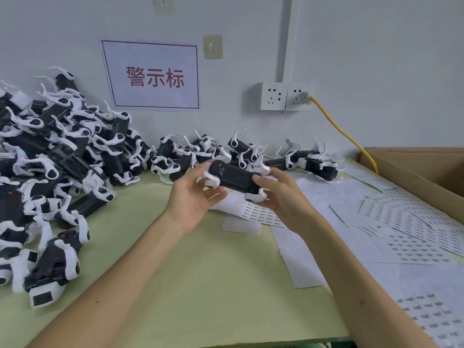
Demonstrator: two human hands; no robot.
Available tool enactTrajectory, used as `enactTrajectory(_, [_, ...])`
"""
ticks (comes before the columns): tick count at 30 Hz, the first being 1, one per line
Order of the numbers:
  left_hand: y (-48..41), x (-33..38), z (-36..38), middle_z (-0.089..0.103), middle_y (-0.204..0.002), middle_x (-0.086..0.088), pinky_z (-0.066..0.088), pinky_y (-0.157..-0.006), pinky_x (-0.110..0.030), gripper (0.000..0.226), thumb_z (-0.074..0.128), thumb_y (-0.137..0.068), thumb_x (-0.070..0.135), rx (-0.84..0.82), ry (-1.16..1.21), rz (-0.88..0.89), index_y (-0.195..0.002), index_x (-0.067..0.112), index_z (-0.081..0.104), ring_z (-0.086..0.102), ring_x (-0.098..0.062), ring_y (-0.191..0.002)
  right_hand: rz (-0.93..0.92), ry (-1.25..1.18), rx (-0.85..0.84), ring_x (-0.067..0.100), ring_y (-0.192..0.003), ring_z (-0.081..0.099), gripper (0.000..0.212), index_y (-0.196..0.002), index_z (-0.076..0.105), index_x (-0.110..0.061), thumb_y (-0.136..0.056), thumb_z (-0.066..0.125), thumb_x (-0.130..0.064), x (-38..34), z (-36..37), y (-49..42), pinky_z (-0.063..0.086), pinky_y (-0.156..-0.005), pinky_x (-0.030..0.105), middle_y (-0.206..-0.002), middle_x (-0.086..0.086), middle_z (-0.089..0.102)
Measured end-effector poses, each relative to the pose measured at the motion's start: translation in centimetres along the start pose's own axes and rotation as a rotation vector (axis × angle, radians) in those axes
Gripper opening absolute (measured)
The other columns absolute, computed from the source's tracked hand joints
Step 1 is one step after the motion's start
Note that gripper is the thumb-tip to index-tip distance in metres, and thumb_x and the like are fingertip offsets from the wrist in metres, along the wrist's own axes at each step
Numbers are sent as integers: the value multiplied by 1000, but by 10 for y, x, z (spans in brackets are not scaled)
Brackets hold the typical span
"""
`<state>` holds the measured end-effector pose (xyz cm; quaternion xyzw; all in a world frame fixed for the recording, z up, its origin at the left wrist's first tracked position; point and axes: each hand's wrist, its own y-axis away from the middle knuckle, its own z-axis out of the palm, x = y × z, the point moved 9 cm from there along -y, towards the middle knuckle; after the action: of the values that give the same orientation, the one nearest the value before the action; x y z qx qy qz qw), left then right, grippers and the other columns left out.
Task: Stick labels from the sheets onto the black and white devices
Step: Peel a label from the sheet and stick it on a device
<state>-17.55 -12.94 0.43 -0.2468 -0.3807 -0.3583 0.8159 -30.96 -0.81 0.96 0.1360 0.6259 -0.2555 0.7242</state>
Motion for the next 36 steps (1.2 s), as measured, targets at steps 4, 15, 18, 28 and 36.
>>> enactTrajectory(4, [-1, 1, 3, 64, -97, -5, 58, -68, -32, 41, 62, -90, 42, -19, -121, 25, -122, 16, 63, 58, -17, -61, 261, -174, -18, 29, -57, 69, 28, -127, 56, 3, -105, 50, -13, 23, 13, 6, 59, -51, 29, -93, 26, 66])
enactTrajectory(15, [-2, -8, -15, 68, -116, -12, 62, -75, -42, 37, 46, -107, 37, 137, -224, -84, -128, 11, 64, 72, -36, -93, -318, 385, 95, 17, -84, 75, 23, -111, 71, -25, -95, 68, -8, -18, 7, 7, 59, -73, 26, -106, 2, 75])
enactTrajectory(18, [2, -20, -10, 76, -101, -11, 61, -70, -42, 44, 39, -107, 45, 109, -248, -185, -115, 16, 71, 75, -34, -80, -374, 485, 24, 12, -96, 71, 34, -110, 74, -26, -90, 69, 2, -19, 12, 6, 57, -84, 23, -106, -6, 76])
enactTrajectory(28, [3, -20, -17, 75, -87, -7, 46, -59, -31, 38, 36, -107, 41, 215, -318, -149, -105, 16, 64, 65, -21, -60, 111, -338, 182, 13, -55, 64, 21, -92, 68, -4, -99, 66, -23, 3, -39, -6, 56, -51, 20, -78, 11, 70])
enactTrajectory(36, [0, -29, -16, 69, -83, -7, 44, -60, -34, 39, 38, -106, 39, 183, -329, -165, -105, 13, 66, 61, -21, -60, -217, -816, 356, 27, -114, 71, 42, -135, 53, -18, -107, 36, -44, -35, -128, 12, 50, -96, 37, -130, 9, 70])
